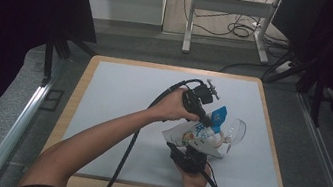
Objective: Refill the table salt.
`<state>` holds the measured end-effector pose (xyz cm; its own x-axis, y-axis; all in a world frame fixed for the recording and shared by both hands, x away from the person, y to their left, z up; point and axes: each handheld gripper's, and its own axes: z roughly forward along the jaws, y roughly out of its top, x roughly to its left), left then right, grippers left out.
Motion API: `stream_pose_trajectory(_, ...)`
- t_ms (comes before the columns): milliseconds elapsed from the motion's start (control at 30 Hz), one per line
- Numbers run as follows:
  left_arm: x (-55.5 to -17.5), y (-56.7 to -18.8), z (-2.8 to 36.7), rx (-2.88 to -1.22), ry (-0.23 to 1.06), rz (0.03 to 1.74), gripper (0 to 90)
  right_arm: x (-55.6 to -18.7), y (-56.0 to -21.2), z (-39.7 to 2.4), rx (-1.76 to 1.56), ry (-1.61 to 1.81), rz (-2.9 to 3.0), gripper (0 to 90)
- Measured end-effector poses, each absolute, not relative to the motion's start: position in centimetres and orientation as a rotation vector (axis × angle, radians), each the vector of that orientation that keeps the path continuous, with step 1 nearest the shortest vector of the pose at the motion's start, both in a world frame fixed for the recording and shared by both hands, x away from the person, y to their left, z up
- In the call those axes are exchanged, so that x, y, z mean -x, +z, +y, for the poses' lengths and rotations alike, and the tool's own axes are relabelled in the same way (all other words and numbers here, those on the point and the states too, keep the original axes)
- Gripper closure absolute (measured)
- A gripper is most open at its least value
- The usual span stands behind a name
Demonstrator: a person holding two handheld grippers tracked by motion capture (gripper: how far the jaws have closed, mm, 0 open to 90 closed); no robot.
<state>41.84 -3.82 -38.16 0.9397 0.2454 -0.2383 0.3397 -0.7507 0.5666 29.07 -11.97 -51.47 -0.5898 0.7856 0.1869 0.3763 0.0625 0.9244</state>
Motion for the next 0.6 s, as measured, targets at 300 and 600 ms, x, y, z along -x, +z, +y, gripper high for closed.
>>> stream_pose_trajectory(300, -41.6, -38.1, -3.3, -2.440, -0.196, 0.415, 89.2, -28.9, -51.7, -12.2, -1.163, 1.508, 1.996, 58.5)
stream_pose_trajectory(600, -41.0, -38.1, -2.6, -2.428, -0.172, 0.399, 89.1, -28.7, -52.1, -12.6, -1.176, 1.454, 2.017, 56.7)
